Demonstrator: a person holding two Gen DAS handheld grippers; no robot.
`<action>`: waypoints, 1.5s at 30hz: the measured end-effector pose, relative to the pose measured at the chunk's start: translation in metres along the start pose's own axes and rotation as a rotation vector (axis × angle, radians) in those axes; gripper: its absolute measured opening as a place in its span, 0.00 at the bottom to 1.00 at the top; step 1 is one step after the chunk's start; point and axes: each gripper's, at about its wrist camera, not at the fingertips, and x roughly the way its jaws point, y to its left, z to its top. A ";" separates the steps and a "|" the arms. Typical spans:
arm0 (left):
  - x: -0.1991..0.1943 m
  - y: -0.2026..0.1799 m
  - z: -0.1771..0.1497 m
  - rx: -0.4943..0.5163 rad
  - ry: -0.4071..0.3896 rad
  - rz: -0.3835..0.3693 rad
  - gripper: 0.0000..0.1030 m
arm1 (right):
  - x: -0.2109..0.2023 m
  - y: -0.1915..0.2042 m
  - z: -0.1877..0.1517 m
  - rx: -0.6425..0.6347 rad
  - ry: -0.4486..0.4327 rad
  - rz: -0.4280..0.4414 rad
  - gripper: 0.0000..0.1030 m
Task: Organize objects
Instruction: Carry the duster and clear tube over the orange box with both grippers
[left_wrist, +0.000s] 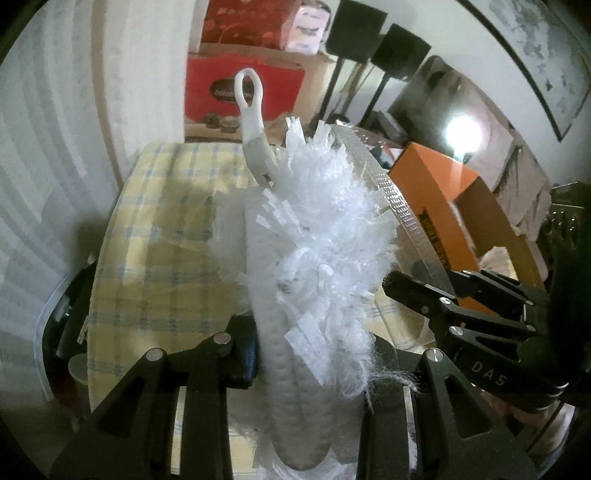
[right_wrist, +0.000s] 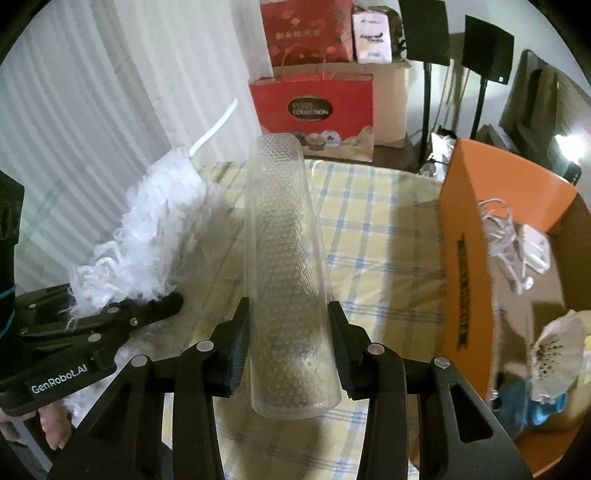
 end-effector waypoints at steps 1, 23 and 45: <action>-0.002 -0.004 0.001 0.004 -0.003 -0.005 0.27 | -0.003 -0.003 0.001 0.002 -0.004 -0.002 0.40; 0.004 -0.105 0.048 0.088 -0.004 -0.110 0.27 | -0.071 -0.095 0.018 0.151 -0.072 -0.064 0.40; 0.063 -0.224 0.062 0.223 0.108 -0.209 0.27 | -0.107 -0.226 -0.003 0.342 -0.056 -0.206 0.40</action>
